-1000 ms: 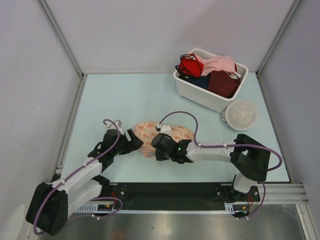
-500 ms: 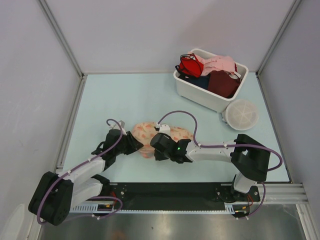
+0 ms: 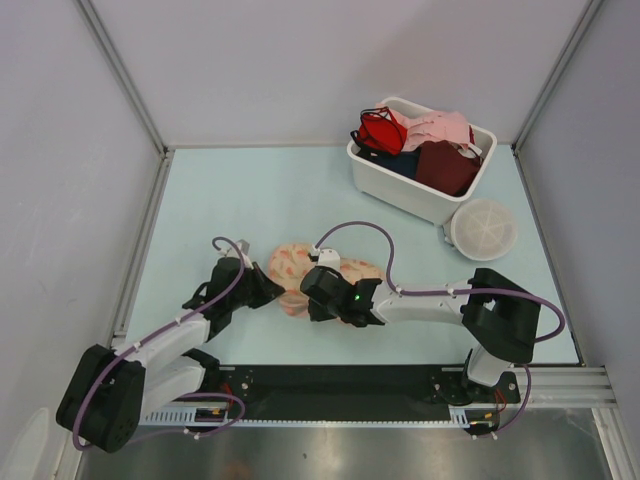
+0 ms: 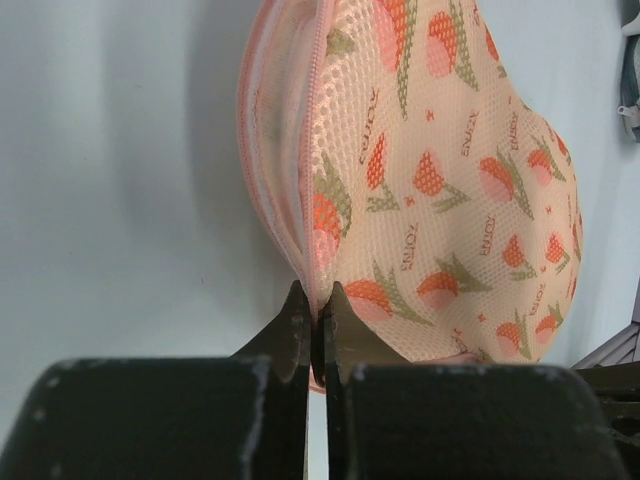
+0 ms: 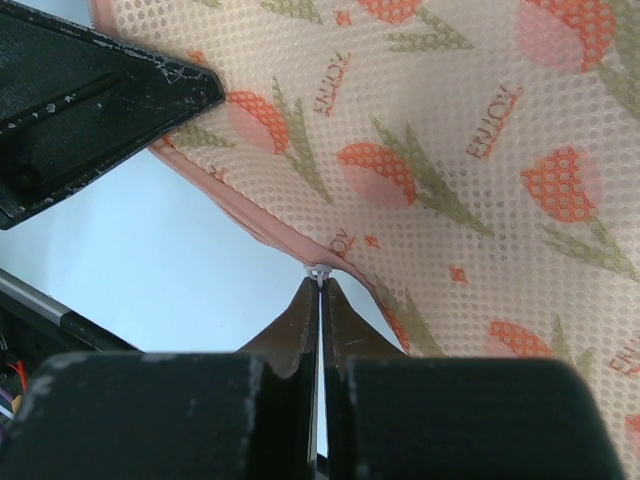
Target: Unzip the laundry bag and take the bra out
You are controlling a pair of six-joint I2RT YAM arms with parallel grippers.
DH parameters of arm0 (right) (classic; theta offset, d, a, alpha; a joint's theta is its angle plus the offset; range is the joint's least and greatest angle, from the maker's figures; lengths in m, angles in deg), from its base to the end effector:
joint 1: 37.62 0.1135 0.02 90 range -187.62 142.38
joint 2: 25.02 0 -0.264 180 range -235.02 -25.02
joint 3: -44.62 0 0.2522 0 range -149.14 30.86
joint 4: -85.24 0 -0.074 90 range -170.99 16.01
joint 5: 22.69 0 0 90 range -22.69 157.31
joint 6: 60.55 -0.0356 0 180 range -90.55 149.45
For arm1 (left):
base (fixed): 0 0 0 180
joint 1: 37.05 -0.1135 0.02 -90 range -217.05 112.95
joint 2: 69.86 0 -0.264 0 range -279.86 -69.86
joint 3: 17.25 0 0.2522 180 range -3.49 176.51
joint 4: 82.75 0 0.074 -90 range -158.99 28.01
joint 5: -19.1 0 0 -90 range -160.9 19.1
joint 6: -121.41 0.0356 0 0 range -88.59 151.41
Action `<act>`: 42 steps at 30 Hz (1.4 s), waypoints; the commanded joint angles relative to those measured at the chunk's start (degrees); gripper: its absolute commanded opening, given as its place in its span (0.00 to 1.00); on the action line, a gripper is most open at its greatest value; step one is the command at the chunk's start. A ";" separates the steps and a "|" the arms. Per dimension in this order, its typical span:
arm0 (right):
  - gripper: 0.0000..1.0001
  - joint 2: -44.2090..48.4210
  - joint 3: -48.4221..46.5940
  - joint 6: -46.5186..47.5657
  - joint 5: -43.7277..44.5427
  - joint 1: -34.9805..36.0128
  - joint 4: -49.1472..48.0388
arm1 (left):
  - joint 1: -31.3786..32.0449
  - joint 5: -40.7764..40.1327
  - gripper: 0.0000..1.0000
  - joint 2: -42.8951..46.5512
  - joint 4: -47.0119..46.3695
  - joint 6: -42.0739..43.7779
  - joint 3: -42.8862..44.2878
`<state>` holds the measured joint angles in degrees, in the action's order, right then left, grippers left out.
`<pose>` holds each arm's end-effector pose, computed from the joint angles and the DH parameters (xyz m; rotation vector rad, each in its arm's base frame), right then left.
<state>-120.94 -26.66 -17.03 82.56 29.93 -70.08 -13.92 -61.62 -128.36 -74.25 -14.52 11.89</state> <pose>0.1412 0.3172 0.1888 -0.3320 2.4577 0.5897 0.1707 -0.0791 0.1480 -0.3736 2.3256 -0.8101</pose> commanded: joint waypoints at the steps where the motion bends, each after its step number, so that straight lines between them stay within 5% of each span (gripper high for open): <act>1: 0.00 2.84 -0.41 -0.19 3.03 0.30 1.30 | -0.11 -4.53 0.00 1.46 2.09 2.16 2.64; 33: 0.00 14.53 10.85 -6.61 7.96 0.74 4.38 | -2.74 -6.20 0.00 5.50 4.82 4.89 5.02; 36: 0.00 15.06 10.94 -6.34 8.31 0.92 4.29 | -2.66 -6.12 0.11 6.38 6.21 5.24 4.84; 39: 0.00 15.67 11.20 -5.99 8.92 1.27 4.11 | -2.66 -5.24 0.70 6.91 6.31 6.03 5.01; 42: 0.00 16.11 11.37 -5.47 9.45 1.36 4.02 | -2.66 -5.41 0.84 8.31 6.75 6.29 4.49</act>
<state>-107.19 -15.71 -23.21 88.48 30.78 -66.91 -16.04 -65.23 -122.30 -67.60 -9.93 15.71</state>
